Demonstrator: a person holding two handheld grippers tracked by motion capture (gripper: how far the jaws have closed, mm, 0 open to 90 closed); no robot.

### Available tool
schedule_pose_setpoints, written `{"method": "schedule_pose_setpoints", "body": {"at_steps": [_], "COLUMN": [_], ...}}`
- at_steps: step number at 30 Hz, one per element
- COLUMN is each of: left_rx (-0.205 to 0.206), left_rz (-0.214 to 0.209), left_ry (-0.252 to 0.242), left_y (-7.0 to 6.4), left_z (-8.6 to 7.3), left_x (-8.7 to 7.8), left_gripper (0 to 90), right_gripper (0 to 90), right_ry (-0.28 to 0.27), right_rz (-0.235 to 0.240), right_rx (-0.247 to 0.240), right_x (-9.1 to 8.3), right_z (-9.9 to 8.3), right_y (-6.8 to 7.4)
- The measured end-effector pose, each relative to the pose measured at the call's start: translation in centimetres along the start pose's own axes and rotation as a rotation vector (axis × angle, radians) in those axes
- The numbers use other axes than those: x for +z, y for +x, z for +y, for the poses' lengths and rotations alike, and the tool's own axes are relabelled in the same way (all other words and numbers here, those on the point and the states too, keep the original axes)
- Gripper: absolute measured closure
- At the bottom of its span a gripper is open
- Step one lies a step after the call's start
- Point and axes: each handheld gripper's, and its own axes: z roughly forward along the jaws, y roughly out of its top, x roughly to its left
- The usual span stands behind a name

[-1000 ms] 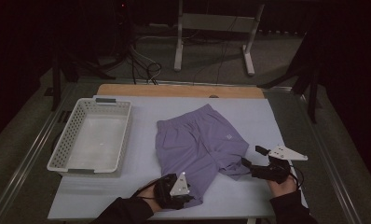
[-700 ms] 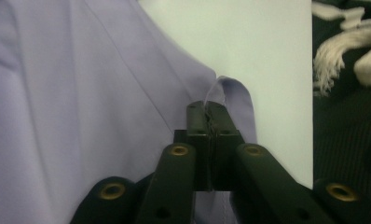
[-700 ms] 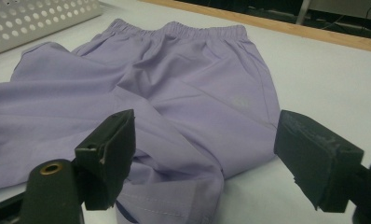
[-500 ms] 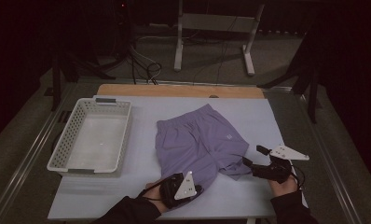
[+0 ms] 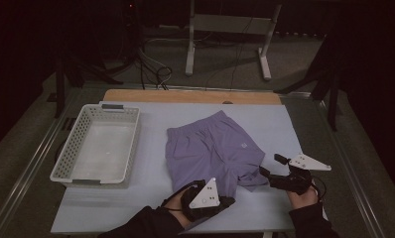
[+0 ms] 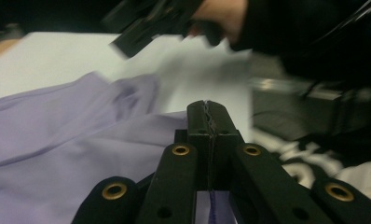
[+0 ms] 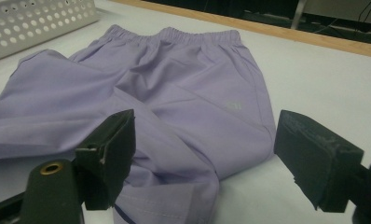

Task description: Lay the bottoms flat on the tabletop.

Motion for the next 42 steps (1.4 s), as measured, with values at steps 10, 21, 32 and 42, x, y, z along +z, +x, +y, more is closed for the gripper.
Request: {"method": "schedule_pose_setpoints", "body": {"at_steps": [10, 21, 32, 42], "left_rx": [0.02, -0.098, -0.291, -0.458], "left_rz": [-0.069, 0.047, 0.487, 0.745], "left_ry": [0.0, 0.12, 0.091, 0.101], "left_y": [-0.7, 2.5, 8.4, 15.6], "left_z": [0.9, -4.1, -7.3, -8.2], "left_x": [2.2, -1.9, -5.3, -3.6], "left_gripper": [64.1, 53.1, 48.8, 49.1], "right_gripper": [20.6, 20.6, 20.6, 20.6], "right_ry": [-0.006, -0.009, 0.003, -0.001], "right_rz": [0.002, -0.006, 0.003, 0.022], "right_rx": [0.002, 0.004, -0.001, -0.001], "right_x": [-0.1, -0.3, 0.2, 0.3], "right_z": [0.0, 0.0, 0.0, -0.1], "right_y": [-0.1, -0.1, 0.2, 0.3]}}
